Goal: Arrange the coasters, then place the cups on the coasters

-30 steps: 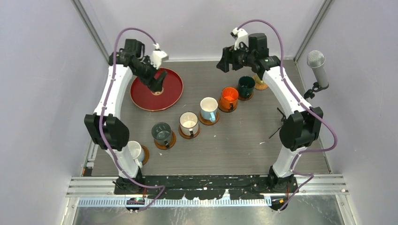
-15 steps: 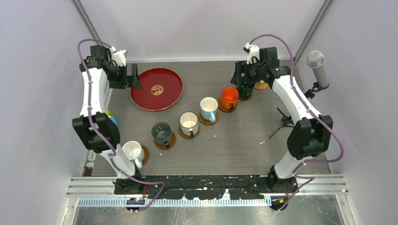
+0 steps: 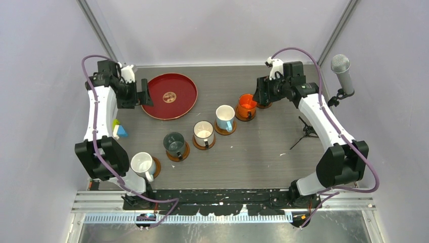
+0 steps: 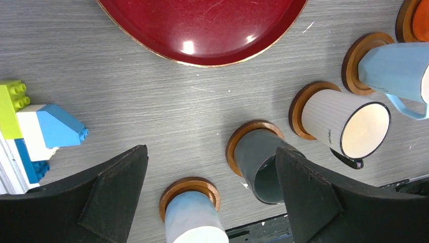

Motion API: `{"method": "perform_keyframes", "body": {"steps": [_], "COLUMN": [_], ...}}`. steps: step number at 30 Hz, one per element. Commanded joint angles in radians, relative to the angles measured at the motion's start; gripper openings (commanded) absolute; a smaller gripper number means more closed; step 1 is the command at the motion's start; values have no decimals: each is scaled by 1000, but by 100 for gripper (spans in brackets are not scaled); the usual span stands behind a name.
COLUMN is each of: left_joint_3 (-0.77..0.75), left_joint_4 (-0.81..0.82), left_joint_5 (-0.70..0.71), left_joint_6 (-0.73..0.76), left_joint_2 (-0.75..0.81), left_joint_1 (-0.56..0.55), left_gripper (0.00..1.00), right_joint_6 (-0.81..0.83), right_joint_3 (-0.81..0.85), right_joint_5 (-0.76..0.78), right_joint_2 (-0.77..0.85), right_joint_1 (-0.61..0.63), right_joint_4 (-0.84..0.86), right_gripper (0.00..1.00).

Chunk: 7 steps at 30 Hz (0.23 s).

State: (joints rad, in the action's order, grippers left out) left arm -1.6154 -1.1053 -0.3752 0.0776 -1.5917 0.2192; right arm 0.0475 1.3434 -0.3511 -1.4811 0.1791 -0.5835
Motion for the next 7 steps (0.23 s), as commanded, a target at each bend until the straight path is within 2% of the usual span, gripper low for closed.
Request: {"method": "perform_keyframes", "body": {"steps": [1, 7], "left_joint_3": [8, -21], "left_joint_4": [45, 46], "left_joint_5": [14, 31], "left_joint_6": [-57, -69], "left_joint_2": [33, 38], "left_joint_1": [1, 2], "left_gripper": [100, 100], "right_joint_6": [19, 25], "right_joint_3": [12, 20], "right_joint_5": [16, 20], "right_joint_2": [45, 46], "right_joint_1": [-1, -4], "right_joint_4": [25, 33], "right_gripper": [78, 78]}}
